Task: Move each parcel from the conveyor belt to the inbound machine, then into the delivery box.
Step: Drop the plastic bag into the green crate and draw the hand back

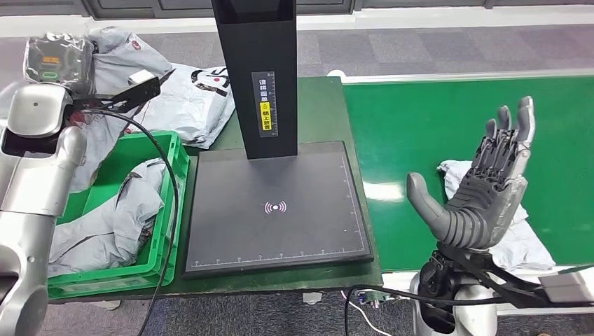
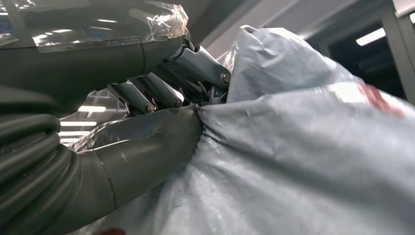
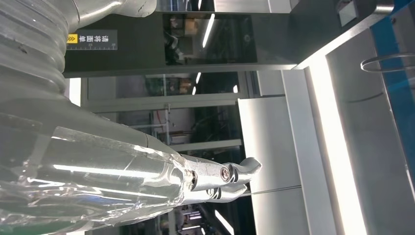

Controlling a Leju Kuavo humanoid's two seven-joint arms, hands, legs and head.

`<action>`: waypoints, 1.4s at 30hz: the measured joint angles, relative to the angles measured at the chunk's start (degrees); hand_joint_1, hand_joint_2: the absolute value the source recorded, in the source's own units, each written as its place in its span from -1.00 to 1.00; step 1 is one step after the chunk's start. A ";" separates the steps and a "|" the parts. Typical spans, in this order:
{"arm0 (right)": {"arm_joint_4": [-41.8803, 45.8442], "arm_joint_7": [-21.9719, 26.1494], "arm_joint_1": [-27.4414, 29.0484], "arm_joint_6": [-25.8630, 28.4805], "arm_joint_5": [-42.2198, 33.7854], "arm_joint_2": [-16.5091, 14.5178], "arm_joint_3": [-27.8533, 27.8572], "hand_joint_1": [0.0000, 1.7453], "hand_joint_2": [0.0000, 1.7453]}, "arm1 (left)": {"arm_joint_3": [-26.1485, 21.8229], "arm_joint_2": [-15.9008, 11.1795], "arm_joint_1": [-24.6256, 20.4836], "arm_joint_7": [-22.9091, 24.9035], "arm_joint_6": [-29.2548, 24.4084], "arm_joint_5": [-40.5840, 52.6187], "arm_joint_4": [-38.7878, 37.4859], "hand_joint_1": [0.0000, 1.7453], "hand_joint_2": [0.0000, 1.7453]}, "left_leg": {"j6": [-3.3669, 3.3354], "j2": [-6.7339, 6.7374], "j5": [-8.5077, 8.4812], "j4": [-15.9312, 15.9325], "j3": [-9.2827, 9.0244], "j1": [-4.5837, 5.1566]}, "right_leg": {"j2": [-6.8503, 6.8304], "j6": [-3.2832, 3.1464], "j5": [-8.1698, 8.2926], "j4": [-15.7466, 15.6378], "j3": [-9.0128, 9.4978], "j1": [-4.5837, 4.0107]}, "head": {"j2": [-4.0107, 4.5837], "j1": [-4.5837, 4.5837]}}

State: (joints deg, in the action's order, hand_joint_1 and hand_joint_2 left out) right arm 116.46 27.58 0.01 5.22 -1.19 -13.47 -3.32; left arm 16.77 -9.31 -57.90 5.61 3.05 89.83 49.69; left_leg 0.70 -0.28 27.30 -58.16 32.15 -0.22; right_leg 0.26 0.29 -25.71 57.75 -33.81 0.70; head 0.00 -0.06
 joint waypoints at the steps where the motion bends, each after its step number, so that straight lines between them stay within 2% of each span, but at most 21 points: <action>1: -0.02 0.00 0.00 -0.04 0.01 -0.02 0.01 -1.00 1.00 | 0.32 -0.01 -0.22 -0.08 0.63 0.02 -1.09 0.98 1.00 | 0.00 0.00 0.00 0.00 0.01 0.00 | 0.00 0.00 0.00 0.00 -0.01 0.00 | 0.00 -0.01; 2: -0.04 0.01 0.00 -0.06 0.01 -0.02 0.02 -1.00 1.00 | 0.66 -0.02 -0.49 -0.22 1.74 0.03 -2.16 0.83 1.00 | 0.00 0.01 0.01 0.00 0.01 0.00 | 0.00 0.00 0.00 0.00 -0.02 0.00 | 0.00 -0.01; 5: -0.28 0.10 -0.02 -0.04 0.02 -0.02 0.02 -1.00 1.00 | 2.29 -0.01 -1.34 -0.80 6.47 0.05 -6.65 0.72 1.00 | 0.00 -0.01 0.01 0.00 0.03 0.01 | -0.01 0.00 -0.01 -0.01 -0.03 0.00 | 0.00 -0.01; 6: -0.41 0.20 -0.04 0.05 0.02 -0.02 0.02 -1.00 1.00 | 2.91 0.02 -1.54 -0.99 7.77 0.05 -8.67 0.86 1.00 | 0.00 -0.01 0.01 0.00 0.03 0.00 | -0.01 0.00 -0.01 -0.01 -0.04 0.00 | 0.00 -0.01; 10: -1.20 0.80 -0.20 0.85 -0.02 -0.02 0.02 -1.00 1.00 | 5.81 0.13 -1.89 -1.46 10.41 0.07 -17.54 0.88 1.00 | 0.01 0.04 0.00 0.01 0.04 0.00 | 0.01 -0.02 0.00 -0.01 -0.06 -0.04 | 0.00 -0.01; 14: -1.89 0.89 -0.51 2.41 -0.10 -0.01 0.01 -1.00 1.00 | 7.30 0.35 -2.02 -3.05 14.34 -0.77 -23.39 1.00 1.00 | 0.02 0.03 0.00 0.01 0.04 -0.04 | 0.01 -0.02 0.01 0.00 -0.05 -0.06 | 0.00 -0.01; 21: -3.77 0.85 -2.07 5.78 -1.08 0.31 -0.60 -1.00 1.00 | 7.41 0.49 -1.22 -10.71 21.65 -4.00 -28.53 1.00 1.00 | 0.02 0.01 0.00 0.01 0.12 -0.06 | 0.00 -0.02 0.01 0.01 -0.06 -0.06 | 0.00 -0.01; 24: -4.71 0.74 -3.09 6.61 -1.47 0.42 -0.98 -1.00 1.00 | 7.41 0.43 -1.18 -15.59 24.59 -5.23 -29.45 1.00 1.00 | 0.02 -0.02 0.00 0.01 0.13 -0.06 | -0.02 -0.02 0.01 0.01 -0.06 -0.06 | 0.00 -0.01; 25: -5.04 0.71 -3.40 6.83 -1.61 0.51 -1.19 -1.00 1.00 | 7.41 0.34 -1.17 -17.68 25.40 -5.79 -29.67 0.81 1.00 | 0.02 -0.03 0.00 0.01 0.13 -0.06 | -0.03 -0.02 0.01 0.01 -0.06 -0.06 | 0.00 -0.01; 28: -5.92 0.67 -4.16 7.41 -2.01 0.83 -1.52 -1.00 1.00 | 7.41 -0.06 -1.17 -24.62 27.31 -7.63 -30.07 -0.68 1.00 | 0.02 -0.05 0.00 0.00 0.13 -0.06 | -0.05 -0.02 0.01 0.01 -0.06 -0.06 | 0.00 -0.01; 29: -6.12 0.69 -4.29 7.55 -2.13 0.93 -1.54 -1.00 1.00 | 7.41 -0.16 -1.18 -26.39 27.69 -8.19 -30.12 -0.99 1.00 | 0.02 -0.05 0.00 0.00 0.13 -0.06 | -0.05 -0.02 0.01 0.01 -0.06 -0.06 | 0.00 -0.01; 33: -6.34 1.00 -4.25 7.95 -2.97 1.63 -1.55 -1.00 1.00 | 7.41 -0.17 -1.25 -29.58 27.76 -11.35 -29.82 -1.00 1.00 | 0.02 -0.19 -0.02 -0.01 0.12 -0.06 | -0.19 -0.02 0.00 0.00 -0.07 -0.06 | 0.00 -0.01; 39: -5.39 1.45 -3.08 7.48 -4.14 2.94 -1.55 -1.00 1.00 | 7.37 1.29 -2.38 -27.95 24.95 -17.10 -28.35 -1.00 1.00 | 0.01 -0.32 -0.04 -0.03 0.17 -0.03 | -0.31 -0.02 0.00 -0.01 -0.04 -0.04 | 0.00 -0.01; 42: -4.58 1.74 -2.32 7.06 -4.09 3.19 -1.55 -1.00 1.00 | 6.75 2.07 -2.87 -25.25 21.01 -22.33 -27.37 -1.00 1.00 | -0.01 -0.36 -0.06 -0.07 0.19 -0.02 | -0.35 -0.02 0.01 -0.01 -0.06 -0.04 | 0.00 -0.01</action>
State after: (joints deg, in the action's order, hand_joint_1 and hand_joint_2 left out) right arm 111.88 29.32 -2.31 12.28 -5.28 -10.28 -4.87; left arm 23.52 -7.24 -60.77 -19.64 24.06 67.51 22.33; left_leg 0.69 -0.64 27.24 -58.23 32.34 -0.23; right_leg -0.10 0.27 -25.71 57.73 -33.87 0.65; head 0.00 -0.07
